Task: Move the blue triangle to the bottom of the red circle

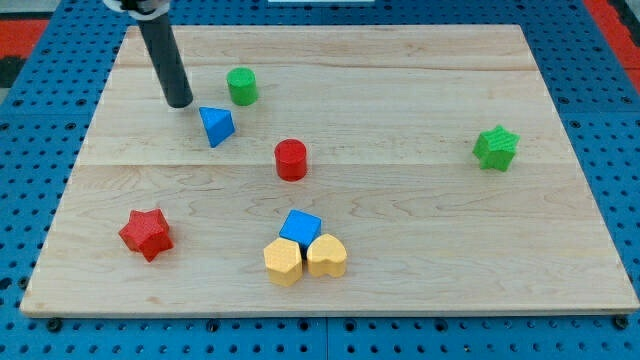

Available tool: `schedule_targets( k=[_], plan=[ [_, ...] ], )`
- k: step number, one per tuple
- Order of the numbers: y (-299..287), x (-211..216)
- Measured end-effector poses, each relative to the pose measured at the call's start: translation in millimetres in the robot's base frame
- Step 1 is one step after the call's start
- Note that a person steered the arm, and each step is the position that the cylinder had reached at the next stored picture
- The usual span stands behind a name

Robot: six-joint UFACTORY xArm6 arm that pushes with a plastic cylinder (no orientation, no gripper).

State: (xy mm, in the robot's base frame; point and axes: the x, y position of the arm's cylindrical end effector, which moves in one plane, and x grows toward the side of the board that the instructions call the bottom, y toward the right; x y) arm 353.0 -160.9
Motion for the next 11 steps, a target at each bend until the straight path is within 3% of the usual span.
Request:
schedule_targets(
  k=[1,2,3,4,6,7,9,11],
  plan=[
    [40.3,99.5],
    [35.0,133.6],
    [-8.5,111.5],
    [43.0,107.5],
    [27.9,72.8],
    [67.4,82.5],
    [104.3,152.2],
    [88.2,154.2]
  ],
)
